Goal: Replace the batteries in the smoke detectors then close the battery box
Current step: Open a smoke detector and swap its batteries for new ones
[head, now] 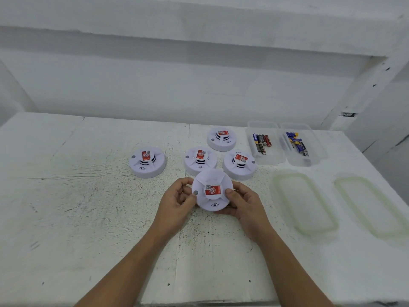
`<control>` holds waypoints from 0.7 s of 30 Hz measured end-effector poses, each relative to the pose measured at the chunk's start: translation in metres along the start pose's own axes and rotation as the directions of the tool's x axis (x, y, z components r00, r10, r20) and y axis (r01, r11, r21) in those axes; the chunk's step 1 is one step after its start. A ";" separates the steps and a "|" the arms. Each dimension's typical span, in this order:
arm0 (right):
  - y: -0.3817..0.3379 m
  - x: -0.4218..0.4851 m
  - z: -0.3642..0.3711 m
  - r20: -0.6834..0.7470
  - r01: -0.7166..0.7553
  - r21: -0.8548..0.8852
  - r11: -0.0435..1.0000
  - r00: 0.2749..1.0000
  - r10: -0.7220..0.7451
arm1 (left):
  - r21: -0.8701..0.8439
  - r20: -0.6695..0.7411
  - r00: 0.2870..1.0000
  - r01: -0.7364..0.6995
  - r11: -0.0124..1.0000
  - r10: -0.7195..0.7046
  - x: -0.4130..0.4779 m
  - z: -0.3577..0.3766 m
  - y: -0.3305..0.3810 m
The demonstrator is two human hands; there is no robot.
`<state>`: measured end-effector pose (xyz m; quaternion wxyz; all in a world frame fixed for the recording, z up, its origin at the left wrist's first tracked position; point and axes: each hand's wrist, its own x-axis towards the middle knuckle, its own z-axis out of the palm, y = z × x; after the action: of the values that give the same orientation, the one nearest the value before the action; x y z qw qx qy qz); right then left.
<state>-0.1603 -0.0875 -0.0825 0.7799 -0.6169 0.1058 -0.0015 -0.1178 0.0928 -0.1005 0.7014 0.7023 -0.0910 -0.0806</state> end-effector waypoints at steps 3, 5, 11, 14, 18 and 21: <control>0.000 -0.001 0.000 0.004 0.002 0.011 1.000 1.000 -0.002 | 0.009 0.024 1.000 -0.013 1.000 0.013 -0.002 -0.002 0.000; 0.000 -0.001 -0.001 0.009 0.006 0.010 1.000 1.000 -0.007 | 0.015 0.025 0.999 -0.023 1.000 0.022 -0.003 -0.001 0.002; 0.001 -0.002 0.000 0.058 0.021 0.017 1.000 0.998 -0.022 | -0.001 -0.038 0.995 -0.093 0.996 0.092 -0.004 -0.005 0.000; 0.001 -0.002 -0.001 0.063 0.030 0.009 1.000 0.998 -0.031 | 0.005 -0.029 0.994 -0.104 0.995 0.104 -0.004 -0.006 0.000; 0.002 -0.001 -0.001 0.054 0.035 -0.001 0.999 0.998 -0.034 | 0.029 -0.031 0.995 -0.097 0.995 0.098 -0.002 -0.007 -0.003; 0.002 -0.001 -0.001 0.056 0.037 -0.008 0.999 0.998 -0.036 | 0.030 -0.028 0.995 -0.097 0.995 0.098 -0.002 -0.008 -0.004</control>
<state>-0.1618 -0.0877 -0.0847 0.7795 -0.6222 0.0727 0.0018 -0.1175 0.1007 -0.1044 0.6955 0.7082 -0.1159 -0.0343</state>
